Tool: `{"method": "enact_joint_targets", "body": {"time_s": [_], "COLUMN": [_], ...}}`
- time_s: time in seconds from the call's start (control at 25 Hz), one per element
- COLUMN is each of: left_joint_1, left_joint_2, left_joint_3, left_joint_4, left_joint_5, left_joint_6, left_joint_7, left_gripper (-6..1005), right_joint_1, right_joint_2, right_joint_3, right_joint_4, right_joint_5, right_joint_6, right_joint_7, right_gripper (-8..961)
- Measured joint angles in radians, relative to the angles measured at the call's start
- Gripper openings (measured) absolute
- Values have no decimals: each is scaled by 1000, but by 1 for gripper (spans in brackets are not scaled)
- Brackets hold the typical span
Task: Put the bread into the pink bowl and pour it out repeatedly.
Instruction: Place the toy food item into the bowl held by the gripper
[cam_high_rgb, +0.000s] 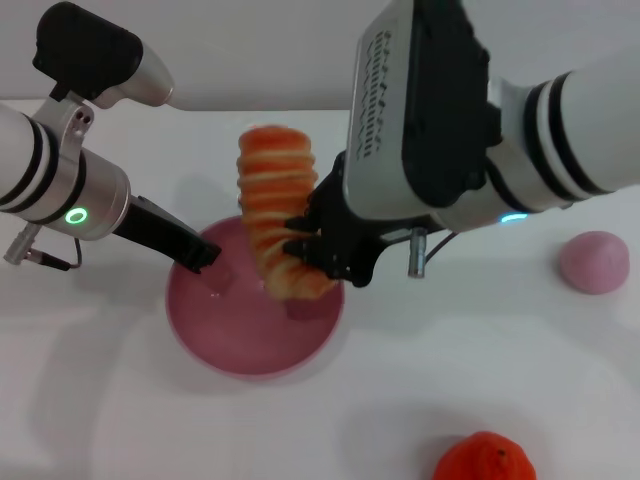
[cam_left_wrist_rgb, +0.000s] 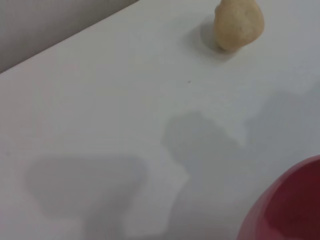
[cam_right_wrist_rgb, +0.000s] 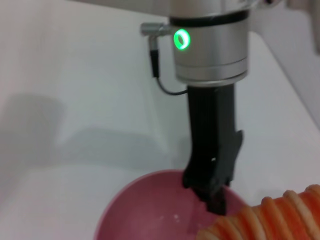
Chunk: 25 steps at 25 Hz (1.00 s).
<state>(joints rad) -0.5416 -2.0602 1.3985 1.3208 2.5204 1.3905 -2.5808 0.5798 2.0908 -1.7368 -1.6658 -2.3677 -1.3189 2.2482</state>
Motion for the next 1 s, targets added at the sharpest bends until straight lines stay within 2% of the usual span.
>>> {"method": "enact_joint_targets", "body": {"time_s": [0.48, 0.88, 1.0], "left_joint_1": [0, 3, 4], "left_joint_2": [-2, -1, -1], "left_joint_3": [5, 5, 5], "left_joint_4": [0, 0, 0], "left_joint_5": [0, 0, 0], "left_joint_6": [-2, -2, -2], "left_joint_7": [2, 4, 5], "left_gripper": [41, 42, 42], "right_joint_1": [25, 14, -10], "right_joint_2": [0, 0, 0], "right_joint_3": [-50, -41, -23], "right_joint_4": [45, 54, 52], "right_joint_5": [13, 13, 11], "right_joint_6": [4, 26, 79], "right_joint_7": [-1, 0, -1], "right_gripper": [109, 295, 351]}}
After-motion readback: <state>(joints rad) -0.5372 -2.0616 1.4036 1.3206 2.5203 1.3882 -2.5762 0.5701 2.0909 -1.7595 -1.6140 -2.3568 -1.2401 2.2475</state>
